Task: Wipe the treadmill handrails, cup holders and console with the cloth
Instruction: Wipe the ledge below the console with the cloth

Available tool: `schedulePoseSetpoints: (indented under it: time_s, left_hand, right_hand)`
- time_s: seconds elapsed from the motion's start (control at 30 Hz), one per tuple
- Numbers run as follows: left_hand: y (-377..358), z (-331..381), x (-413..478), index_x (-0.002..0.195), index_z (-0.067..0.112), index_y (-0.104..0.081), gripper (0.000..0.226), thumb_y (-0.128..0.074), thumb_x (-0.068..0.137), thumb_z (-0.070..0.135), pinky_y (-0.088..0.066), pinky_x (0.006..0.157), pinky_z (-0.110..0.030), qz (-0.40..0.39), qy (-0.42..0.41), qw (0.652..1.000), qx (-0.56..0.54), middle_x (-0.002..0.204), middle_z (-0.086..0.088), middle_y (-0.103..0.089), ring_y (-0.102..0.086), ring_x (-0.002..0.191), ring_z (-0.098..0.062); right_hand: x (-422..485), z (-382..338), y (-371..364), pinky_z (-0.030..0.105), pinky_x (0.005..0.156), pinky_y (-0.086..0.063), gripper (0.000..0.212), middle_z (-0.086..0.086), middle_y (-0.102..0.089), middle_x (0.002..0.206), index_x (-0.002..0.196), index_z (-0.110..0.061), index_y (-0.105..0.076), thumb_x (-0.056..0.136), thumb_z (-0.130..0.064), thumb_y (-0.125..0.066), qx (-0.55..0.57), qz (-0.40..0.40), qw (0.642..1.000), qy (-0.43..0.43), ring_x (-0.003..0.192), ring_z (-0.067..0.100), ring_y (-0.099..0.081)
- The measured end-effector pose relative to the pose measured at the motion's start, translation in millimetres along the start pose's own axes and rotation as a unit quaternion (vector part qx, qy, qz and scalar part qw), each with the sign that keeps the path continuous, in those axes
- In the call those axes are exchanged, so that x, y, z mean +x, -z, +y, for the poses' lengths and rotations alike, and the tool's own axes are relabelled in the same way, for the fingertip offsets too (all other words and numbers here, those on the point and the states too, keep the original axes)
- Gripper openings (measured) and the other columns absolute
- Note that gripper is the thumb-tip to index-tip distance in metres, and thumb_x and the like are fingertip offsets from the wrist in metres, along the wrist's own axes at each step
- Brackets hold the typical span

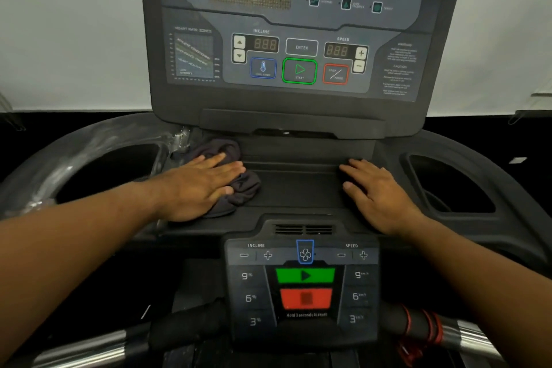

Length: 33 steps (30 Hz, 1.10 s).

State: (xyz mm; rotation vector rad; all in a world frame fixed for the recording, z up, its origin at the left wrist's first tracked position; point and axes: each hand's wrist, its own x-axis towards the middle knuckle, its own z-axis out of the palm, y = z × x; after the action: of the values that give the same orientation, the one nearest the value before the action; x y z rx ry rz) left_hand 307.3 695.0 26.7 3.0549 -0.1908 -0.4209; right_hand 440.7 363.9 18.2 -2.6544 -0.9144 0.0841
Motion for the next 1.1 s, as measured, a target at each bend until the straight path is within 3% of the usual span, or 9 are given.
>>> schedulePoseSetpoints:
  time_s: [0.07, 0.13, 0.2, 0.37, 0.47, 0.57, 0.73, 0.9, 1.1]
  left_hand:
    - [0, 6, 1, 0.154, 0.029, -0.001, 0.061, -0.012, 0.099, 0.054, 0.009, 0.118, -0.029, 0.001, 0.011, 1.000, -0.010, 0.161, 0.016, 0.006, 0.015, 0.146, -0.008]
    - [1, 13, 7, 0.154, 0.030, 0.002, 0.092, 0.014, 0.076, 0.077, 0.011, 0.117, -0.029, 0.007, -0.010, 1.000, -0.017, 0.161, 0.014, 0.008, 0.021, 0.141, -0.008]
    - [5, 20, 18, 0.154, 0.029, 0.000, 0.110, 0.026, 0.062, 0.081, 0.013, 0.114, -0.027, 0.004, -0.046, 0.999, -0.016, 0.162, 0.013, 0.006, 0.022, 0.138, -0.007]
    - [20, 60, 63, 0.155, 0.026, -0.009, 0.061, -0.027, 0.101, 0.049, 0.008, 0.118, -0.031, 0.003, -0.136, 0.990, 0.023, 0.163, 0.010, -0.004, 0.009, 0.149, -0.014]
    - [28, 83, 87, 0.155, 0.026, -0.009, 0.061, -0.029, 0.102, 0.047, 0.010, 0.117, -0.033, -0.021, -0.170, 0.984, 0.037, 0.163, 0.009, 0.000, 0.011, 0.149, -0.016]
    - [34, 114, 105, 0.155, 0.025, -0.011, 0.060, -0.028, 0.102, 0.048, 0.010, 0.118, -0.039, -0.049, -0.182, 0.982, 0.016, 0.163, 0.007, 0.000, 0.012, 0.149, -0.019]
    - [31, 141, 106, 0.155, 0.025, -0.015, 0.052, -0.027, 0.105, 0.035, 0.009, 0.120, -0.039, -0.115, -0.176, 0.973, -0.097, 0.163, 0.008, -0.003, 0.010, 0.149, -0.016]
    - [29, 105, 65, 0.151, 0.034, -0.028, 0.048, -0.030, 0.103, 0.038, -0.001, 0.122, -0.033, -0.108, -0.133, 0.966, -0.195, 0.161, 0.004, -0.015, -0.008, 0.148, -0.009]
    - [10, 22, 1, 0.145, 0.043, -0.033, 0.068, -0.035, 0.084, 0.072, -0.007, 0.122, -0.025, -0.075, -0.091, 0.972, -0.205, 0.159, 0.011, -0.023, -0.013, 0.144, 0.005]
  right_hand:
    - [1, -1, 0, 0.042, 0.116, -0.009, 0.045, -0.002, -0.030, 0.156, 0.145, -0.028, -0.039, 0.101, -0.037, -0.037, -0.005, -0.003, 1.000, 0.001, 0.146, 0.017, -0.017]
    - [1, 0, -1, 0.042, 0.116, -0.009, 0.045, -0.003, -0.030, 0.156, 0.145, -0.030, -0.039, 0.101, -0.041, -0.034, -0.006, 0.001, 1.000, 0.003, 0.146, 0.016, -0.017]
    - [1, 1, -1, 0.043, 0.117, -0.009, 0.044, -0.004, -0.032, 0.155, 0.144, -0.031, -0.040, 0.101, -0.041, -0.033, -0.003, 0.005, 1.000, 0.006, 0.145, 0.016, -0.019]
    - [1, 2, -1, 0.040, 0.113, -0.026, 0.040, 0.000, -0.048, 0.143, 0.140, -0.024, -0.047, 0.100, -0.029, -0.044, 0.089, 0.058, 0.994, -0.009, 0.135, 0.016, -0.038]
    - [-2, 5, 3, 0.020, 0.090, -0.035, 0.034, 0.000, -0.061, 0.125, 0.133, -0.019, -0.054, 0.099, -0.022, -0.048, 0.177, 0.134, 0.974, -0.048, 0.111, 0.010, -0.053]
    - [-1, 9, 4, 0.021, 0.085, -0.036, 0.031, 0.001, -0.064, 0.117, 0.129, -0.018, -0.057, 0.099, -0.019, -0.049, 0.196, 0.155, 0.966, -0.068, 0.105, 0.010, -0.054]
    - [0, 12, 1, 0.024, 0.088, -0.040, 0.029, 0.002, -0.066, 0.115, 0.125, -0.018, -0.059, 0.098, -0.018, -0.049, 0.197, 0.156, 0.965, -0.075, 0.107, 0.016, -0.059]
    - [0, 10, 3, 0.025, 0.090, -0.040, 0.028, 0.002, -0.065, 0.117, 0.125, -0.018, -0.059, 0.099, -0.018, -0.048, 0.179, 0.133, 0.973, -0.067, 0.108, 0.017, -0.057]
    - [0, 11, -1, 0.027, 0.109, -0.026, 0.031, 0.000, -0.056, 0.135, 0.127, -0.019, -0.060, 0.098, -0.021, -0.050, 0.101, 0.082, 0.991, -0.011, 0.133, 0.017, -0.041]
